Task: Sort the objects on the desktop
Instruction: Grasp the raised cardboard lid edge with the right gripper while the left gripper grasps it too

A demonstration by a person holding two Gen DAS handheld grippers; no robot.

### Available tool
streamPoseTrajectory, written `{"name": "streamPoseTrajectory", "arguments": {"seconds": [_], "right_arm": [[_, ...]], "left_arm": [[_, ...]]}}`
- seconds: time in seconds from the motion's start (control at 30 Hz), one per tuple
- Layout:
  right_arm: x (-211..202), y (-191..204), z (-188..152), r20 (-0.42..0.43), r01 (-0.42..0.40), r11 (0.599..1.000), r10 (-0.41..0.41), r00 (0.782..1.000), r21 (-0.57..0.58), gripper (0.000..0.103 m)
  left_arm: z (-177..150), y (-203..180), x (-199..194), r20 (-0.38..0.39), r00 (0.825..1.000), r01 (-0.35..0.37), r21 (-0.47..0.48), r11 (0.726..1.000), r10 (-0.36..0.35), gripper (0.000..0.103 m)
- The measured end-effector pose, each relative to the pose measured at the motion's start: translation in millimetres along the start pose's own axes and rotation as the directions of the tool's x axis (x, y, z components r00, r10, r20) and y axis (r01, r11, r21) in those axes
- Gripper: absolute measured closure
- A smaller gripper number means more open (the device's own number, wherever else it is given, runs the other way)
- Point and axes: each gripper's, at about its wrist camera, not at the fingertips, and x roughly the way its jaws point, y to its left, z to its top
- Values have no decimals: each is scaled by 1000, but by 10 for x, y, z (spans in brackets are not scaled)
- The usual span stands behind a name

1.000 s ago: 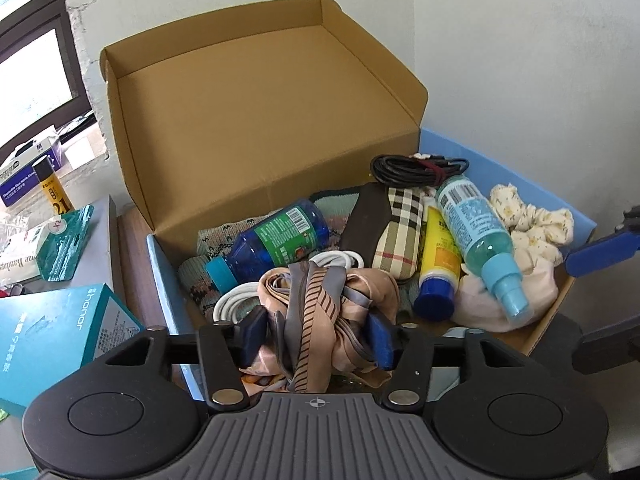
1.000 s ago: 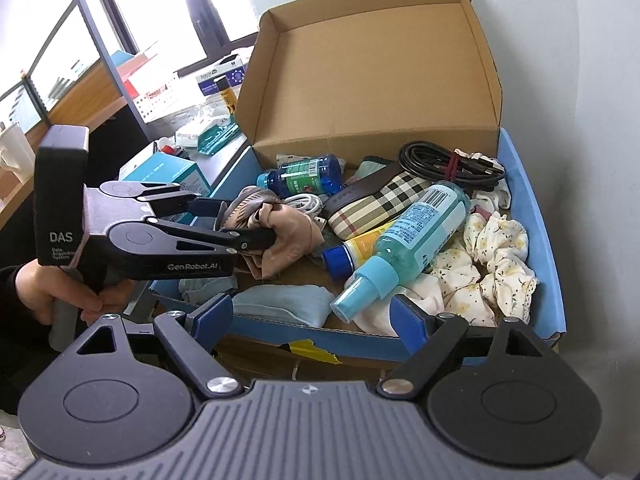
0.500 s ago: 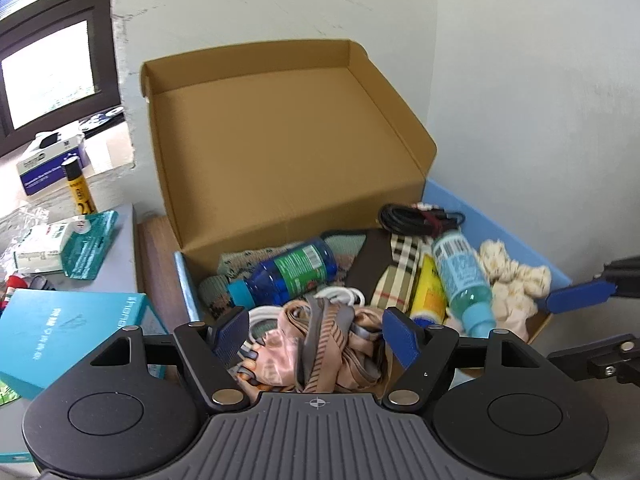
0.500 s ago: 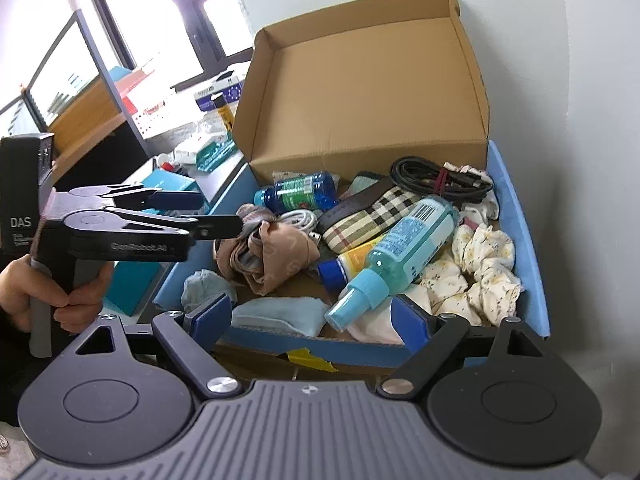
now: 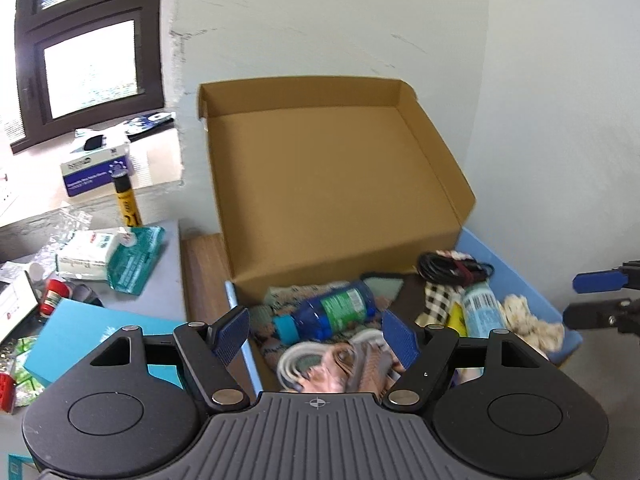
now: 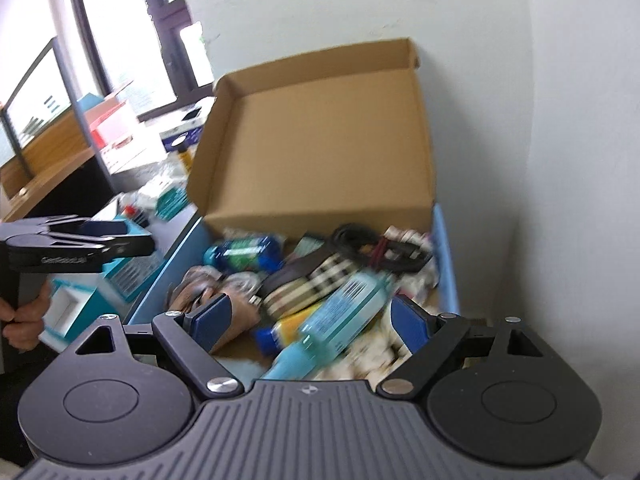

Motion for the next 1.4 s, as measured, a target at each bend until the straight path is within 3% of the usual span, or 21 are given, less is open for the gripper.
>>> {"name": "streamPoseTrajectory", "arguments": {"seconds": [0.37,0.67,0.93,1.1,1.23,1.33,1.4], "right_arm": [[194,-286,431,76,43,999,-43,996,-1,13],[514,-438,667,112,103,993,-97,989,-51,13],[879,-760,859,144,156,988,-152,978,-12,23],[1143,-930,943,126,157,988,-157,980,9,41],[1318,-1023,976,119,152,988,-155,981,34,48],[1438,-1068,985,108,145,988,-150,983,48,64],[1505,-1080,985,100,144,988,-148,984,47,75]], "left_arm": [[250,298,173,20,996,-88,-76,993,90,27],[387,389,389,47,991,-120,-66,991,123,29],[492,417,669,75,984,-159,-50,986,163,36],[563,466,857,68,981,-178,-65,982,183,45],[607,520,983,60,981,-180,-83,980,185,46],[629,553,1066,52,982,-175,-90,981,180,50],[635,575,1120,42,983,-172,-94,981,176,59]]}}
